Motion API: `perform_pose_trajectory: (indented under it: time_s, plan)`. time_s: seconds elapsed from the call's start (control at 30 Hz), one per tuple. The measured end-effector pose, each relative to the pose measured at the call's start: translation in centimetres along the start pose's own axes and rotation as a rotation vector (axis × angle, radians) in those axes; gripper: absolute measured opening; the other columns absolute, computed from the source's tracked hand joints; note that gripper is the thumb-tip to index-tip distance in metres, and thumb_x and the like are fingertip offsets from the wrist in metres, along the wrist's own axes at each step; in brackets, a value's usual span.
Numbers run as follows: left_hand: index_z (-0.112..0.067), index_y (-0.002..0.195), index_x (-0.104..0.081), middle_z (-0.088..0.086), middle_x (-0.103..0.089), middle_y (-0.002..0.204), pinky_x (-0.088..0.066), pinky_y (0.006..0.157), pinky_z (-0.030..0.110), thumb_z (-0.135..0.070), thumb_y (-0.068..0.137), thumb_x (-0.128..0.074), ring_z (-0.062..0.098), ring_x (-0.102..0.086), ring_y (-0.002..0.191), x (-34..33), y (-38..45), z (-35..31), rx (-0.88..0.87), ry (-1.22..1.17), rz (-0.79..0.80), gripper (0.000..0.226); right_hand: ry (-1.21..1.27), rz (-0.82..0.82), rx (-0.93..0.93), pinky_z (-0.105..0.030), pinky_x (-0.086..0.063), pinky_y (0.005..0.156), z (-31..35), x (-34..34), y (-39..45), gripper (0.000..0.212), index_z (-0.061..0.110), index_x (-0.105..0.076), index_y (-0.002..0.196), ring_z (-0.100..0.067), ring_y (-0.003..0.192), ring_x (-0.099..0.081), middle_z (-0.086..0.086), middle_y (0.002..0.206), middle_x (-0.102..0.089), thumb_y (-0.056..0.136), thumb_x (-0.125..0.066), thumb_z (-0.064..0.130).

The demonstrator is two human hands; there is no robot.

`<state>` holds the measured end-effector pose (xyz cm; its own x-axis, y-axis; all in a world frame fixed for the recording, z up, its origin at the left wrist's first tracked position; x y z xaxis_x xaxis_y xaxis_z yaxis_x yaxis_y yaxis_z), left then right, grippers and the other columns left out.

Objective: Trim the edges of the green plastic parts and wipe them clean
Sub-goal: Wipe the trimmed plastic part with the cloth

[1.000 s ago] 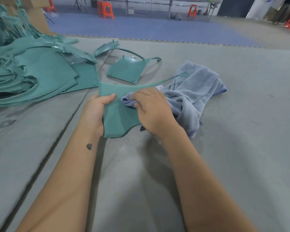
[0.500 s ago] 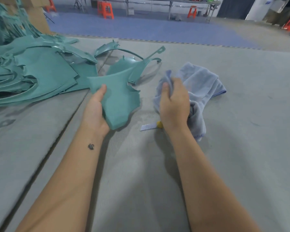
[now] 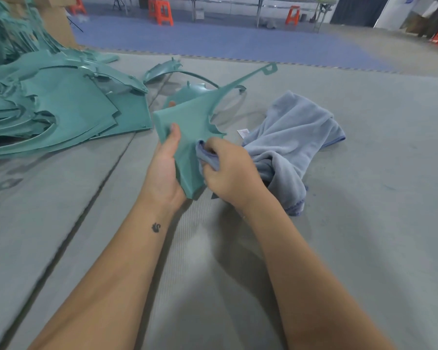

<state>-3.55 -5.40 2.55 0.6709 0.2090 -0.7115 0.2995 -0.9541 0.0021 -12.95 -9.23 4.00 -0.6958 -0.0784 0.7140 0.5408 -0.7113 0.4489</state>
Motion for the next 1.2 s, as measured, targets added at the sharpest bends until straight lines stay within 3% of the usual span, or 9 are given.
perform_pose_trajectory:
  time_s: [0.23, 0.33, 0.53, 0.7, 0.8, 0.9, 1.03, 1.13, 1.2]
  plan:
    - [-0.011, 0.101, -0.070, 0.005, -0.075, 0.095, -0.058, 0.070, 0.028, -0.042, 0.101, -0.039, 0.018, -0.072, 0.086, 1.0, 0.6, 0.0, 0.009, 0.011, -0.094, 0.043, 0.192, 0.179, 0.073, -0.032, -0.028, 0.048, 3.3, -0.9, -0.6, 0.021, 0.020, -0.032, 0.056, -0.015, 0.050, -0.031, 0.003, 0.047, -0.033, 0.064, -0.051, 0.025]
    - [-0.014, 0.088, -0.079, 0.004, -0.075, 0.093, -0.058, 0.070, 0.027, -0.042, 0.102, -0.037, 0.017, -0.073, 0.084, 1.2, 0.6, -0.1, 0.006, -0.023, -0.086, 0.052, 0.205, 0.178, 0.050, -0.030, -0.025, 0.047, 3.7, -1.2, -0.7, 0.025, 0.021, -0.028, 0.056, -0.015, 0.049, -0.032, 0.003, 0.047, -0.033, 0.067, -0.050, 0.024]
    - [-0.018, 0.142, -0.047, 0.012, -0.064, 0.127, -0.052, 0.095, 0.040, -0.037, 0.103, -0.036, 0.025, -0.065, 0.112, 0.8, 0.2, 0.5, 0.081, -0.020, -0.051, 0.045, 0.028, 0.047, -0.129, -0.030, -0.021, 0.061, 0.6, -0.7, 0.3, 0.033, 0.020, -0.032, 0.065, -0.025, 0.072, -0.043, 0.003, 0.068, -0.045, 0.087, -0.053, 0.010]
    - [-0.041, 0.128, -0.054, 0.006, -0.066, 0.125, -0.050, 0.097, 0.043, -0.022, 0.099, -0.044, 0.026, -0.065, 0.111, -0.3, -0.2, 1.1, 0.034, 0.037, 0.094, 0.036, -0.215, -0.094, -0.373, -0.032, -0.025, 0.065, -1.8, 0.3, 0.4, 0.016, 0.016, -0.037, 0.084, -0.027, 0.075, -0.040, -0.009, 0.098, -0.059, 0.082, -0.048, 0.004]
    - [-0.039, 0.135, -0.049, 0.007, -0.065, 0.126, -0.054, 0.092, 0.040, -0.018, 0.097, -0.044, 0.026, -0.065, 0.111, -0.1, 0.0, 1.0, 0.021, 0.028, 0.134, 0.044, -0.132, -0.168, -0.312, -0.032, -0.025, 0.066, -1.2, 0.0, 0.2, 0.011, 0.014, -0.042, 0.089, -0.030, 0.084, -0.050, -0.011, 0.102, -0.059, 0.087, -0.047, 0.005]
    - [-0.033, 0.137, -0.051, 0.005, -0.069, 0.119, -0.057, 0.083, 0.034, -0.021, 0.093, -0.047, 0.021, -0.068, 0.104, 0.1, 0.1, 1.2, 0.037, 0.025, 0.149, 0.045, 0.097, -0.290, -0.201, -0.036, -0.038, 0.074, -0.1, 0.1, 0.2, 0.009, 0.006, -0.056, 0.096, -0.031, 0.091, -0.055, -0.011, 0.099, -0.061, 0.088, -0.052, 0.005]
    - [-0.023, 0.098, -0.078, -0.001, -0.074, 0.097, -0.056, 0.074, 0.025, -0.046, 0.090, -0.051, 0.012, -0.071, 0.093, 0.0, -0.2, 1.5, 0.088, -0.012, 0.140, 0.037, 0.329, -0.413, 0.003, -0.029, -0.045, 0.082, 2.3, 0.6, 0.4, 0.021, 0.005, -0.067, 0.102, -0.023, 0.091, -0.059, -0.008, 0.096, -0.064, 0.083, -0.062, -0.002]
    - [-0.014, 0.095, -0.078, 0.001, -0.074, 0.096, -0.054, 0.080, 0.025, -0.055, 0.096, -0.039, 0.012, -0.070, 0.095, -0.6, -0.2, 1.5, 0.100, -0.212, 0.208, 0.056, 0.317, -0.367, 0.121, -0.031, -0.047, 0.084, 2.9, 0.4, 0.4, 0.028, 0.006, -0.070, 0.102, -0.022, 0.093, -0.059, -0.008, 0.096, -0.063, 0.078, -0.063, -0.006]
    - [-0.009, 0.084, -0.077, 0.004, -0.071, 0.083, -0.056, 0.074, 0.024, -0.052, 0.098, -0.041, 0.012, -0.069, 0.081, -1.0, 0.0, 1.7, 0.100, -0.336, 0.149, 0.058, 0.318, -0.303, 0.161, -0.038, -0.049, 0.082, 3.1, 0.1, 0.3, 0.028, 0.006, -0.072, 0.098, -0.025, 0.092, -0.060, -0.008, 0.095, -0.063, 0.077, -0.060, -0.007]
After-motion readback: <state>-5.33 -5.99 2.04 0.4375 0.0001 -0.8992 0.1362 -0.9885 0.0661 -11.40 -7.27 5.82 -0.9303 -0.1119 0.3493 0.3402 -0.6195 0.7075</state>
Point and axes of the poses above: each hand's wrist, its own y-axis towards the middle knuckle, its own x-axis out of the back of the hand, z = x × y, the point moved 4 cm from there along y, towards the middle knuckle
